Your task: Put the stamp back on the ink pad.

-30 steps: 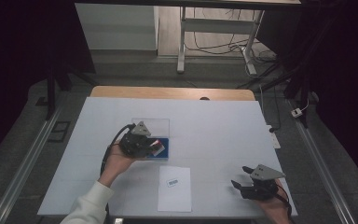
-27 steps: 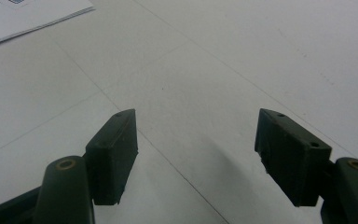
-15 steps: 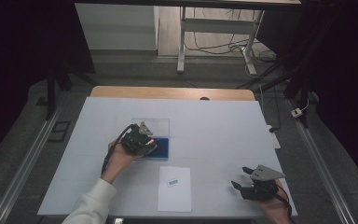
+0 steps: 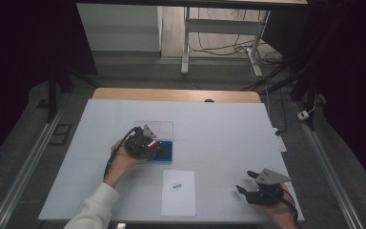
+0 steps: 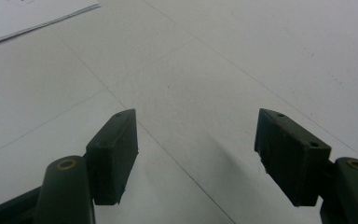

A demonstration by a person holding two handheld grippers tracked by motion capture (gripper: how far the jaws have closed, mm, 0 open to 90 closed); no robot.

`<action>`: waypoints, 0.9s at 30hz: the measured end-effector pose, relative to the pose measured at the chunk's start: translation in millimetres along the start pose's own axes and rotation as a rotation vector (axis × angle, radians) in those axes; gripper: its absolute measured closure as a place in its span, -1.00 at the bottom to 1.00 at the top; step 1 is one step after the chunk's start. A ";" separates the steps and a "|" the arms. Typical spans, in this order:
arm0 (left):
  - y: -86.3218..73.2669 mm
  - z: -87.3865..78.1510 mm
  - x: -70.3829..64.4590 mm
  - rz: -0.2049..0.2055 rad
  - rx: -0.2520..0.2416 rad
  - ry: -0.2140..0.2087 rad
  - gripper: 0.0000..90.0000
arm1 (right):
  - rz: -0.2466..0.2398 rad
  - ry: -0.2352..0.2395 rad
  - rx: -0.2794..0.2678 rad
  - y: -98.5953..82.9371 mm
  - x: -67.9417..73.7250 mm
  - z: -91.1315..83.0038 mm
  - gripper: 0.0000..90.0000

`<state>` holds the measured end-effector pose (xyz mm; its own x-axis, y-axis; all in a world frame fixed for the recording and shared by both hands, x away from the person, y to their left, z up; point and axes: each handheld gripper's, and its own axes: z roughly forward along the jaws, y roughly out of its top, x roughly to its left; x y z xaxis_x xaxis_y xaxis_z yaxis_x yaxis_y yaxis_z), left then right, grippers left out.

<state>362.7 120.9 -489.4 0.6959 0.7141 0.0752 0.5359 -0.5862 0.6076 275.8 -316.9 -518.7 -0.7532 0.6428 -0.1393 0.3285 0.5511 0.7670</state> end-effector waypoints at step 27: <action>-99.0 -80.0 -25.1 -0.133 -0.242 -0.076 -0.36 | 0.019 -0.005 -0.051 1.1 -2.2 -11.6 -0.35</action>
<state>253.9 191.6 -488.2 0.6658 0.7427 -0.0714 0.5011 -0.3743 0.7803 271.3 -323.9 -510.3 -0.7445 0.6554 -0.1273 0.3130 0.5110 0.8005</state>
